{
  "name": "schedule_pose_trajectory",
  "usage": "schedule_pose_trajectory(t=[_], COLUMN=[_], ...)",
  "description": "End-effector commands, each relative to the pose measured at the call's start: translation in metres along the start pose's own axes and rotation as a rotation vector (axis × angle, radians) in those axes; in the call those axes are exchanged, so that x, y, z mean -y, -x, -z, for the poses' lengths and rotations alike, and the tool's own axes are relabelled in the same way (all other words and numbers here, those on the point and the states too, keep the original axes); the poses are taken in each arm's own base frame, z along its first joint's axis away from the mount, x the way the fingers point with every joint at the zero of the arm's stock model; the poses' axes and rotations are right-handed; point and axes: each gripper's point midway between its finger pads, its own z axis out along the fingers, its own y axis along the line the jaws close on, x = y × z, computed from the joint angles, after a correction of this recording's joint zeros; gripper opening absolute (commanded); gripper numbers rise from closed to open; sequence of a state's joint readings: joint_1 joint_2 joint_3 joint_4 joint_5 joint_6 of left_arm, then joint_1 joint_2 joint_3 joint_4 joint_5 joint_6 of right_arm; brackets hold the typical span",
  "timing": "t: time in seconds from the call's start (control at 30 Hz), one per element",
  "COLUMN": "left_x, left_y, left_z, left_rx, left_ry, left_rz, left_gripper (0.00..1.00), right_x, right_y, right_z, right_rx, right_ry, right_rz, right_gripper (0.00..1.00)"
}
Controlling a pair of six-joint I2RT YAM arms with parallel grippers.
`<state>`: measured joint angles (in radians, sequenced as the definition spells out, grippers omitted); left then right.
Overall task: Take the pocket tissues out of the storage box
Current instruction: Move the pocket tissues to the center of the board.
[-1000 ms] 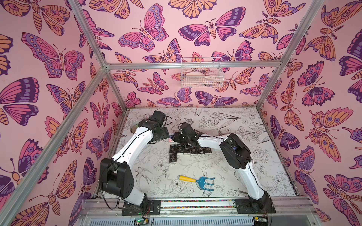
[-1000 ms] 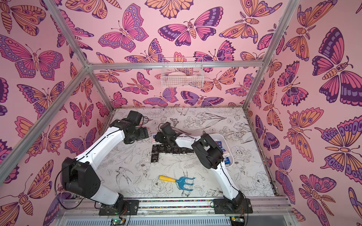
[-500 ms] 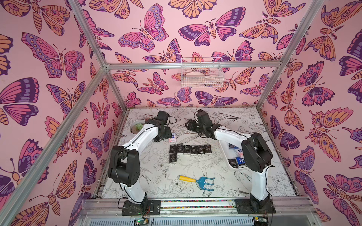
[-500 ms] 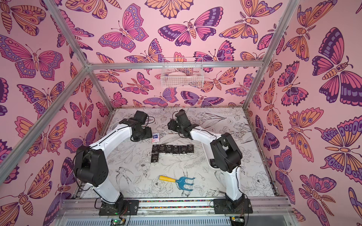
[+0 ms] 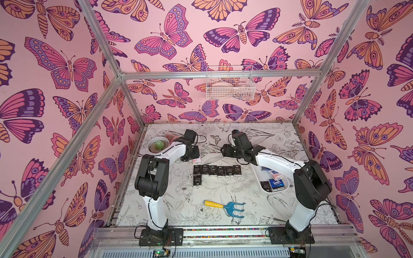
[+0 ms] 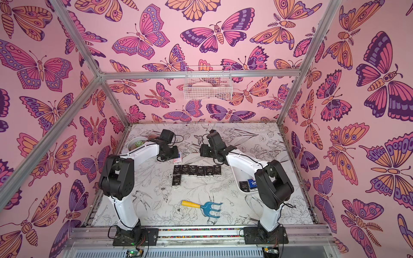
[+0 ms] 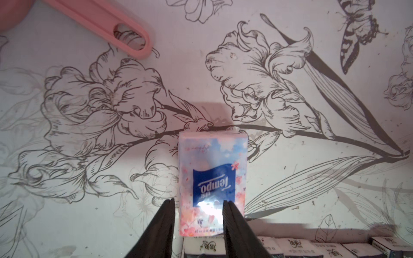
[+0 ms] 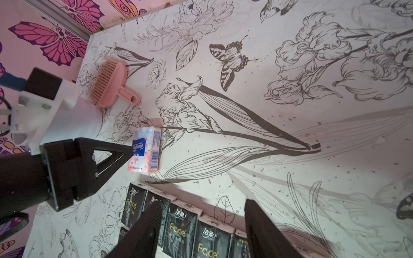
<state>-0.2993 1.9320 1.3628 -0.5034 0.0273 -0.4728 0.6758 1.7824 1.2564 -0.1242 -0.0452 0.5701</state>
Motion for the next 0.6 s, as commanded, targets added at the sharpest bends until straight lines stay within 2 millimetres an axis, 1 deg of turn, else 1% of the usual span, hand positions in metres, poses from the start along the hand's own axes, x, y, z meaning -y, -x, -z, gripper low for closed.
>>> schedule_pose_trajectory(t=[0.0,0.17,0.3,0.57], left_x=[-0.002,-0.007,-0.008,-0.001], left_y=[0.002,-0.006,-0.014,-0.02], left_z=[-0.009,-0.017,-0.022,-0.014], left_rx=[-0.003,-0.029,-0.054,-0.053], left_ry=[-0.001,0.014,0.008,-0.013], left_rz=[-0.024,-0.031,-0.031,-0.058], left_gripper=[0.39,0.38,0.35,0.35], right_x=[0.001,0.003,0.004,0.005], right_y=[0.001,-0.009,-0.012,-0.013], right_z=[0.007,0.001,0.0,-0.002], right_rx=[0.005,-0.021,-0.029,-0.04], right_ry=[-0.006,0.006,0.008,0.002], right_rz=[0.021,0.004,-0.001,-0.002], right_gripper=[0.63,0.63,0.63,0.63])
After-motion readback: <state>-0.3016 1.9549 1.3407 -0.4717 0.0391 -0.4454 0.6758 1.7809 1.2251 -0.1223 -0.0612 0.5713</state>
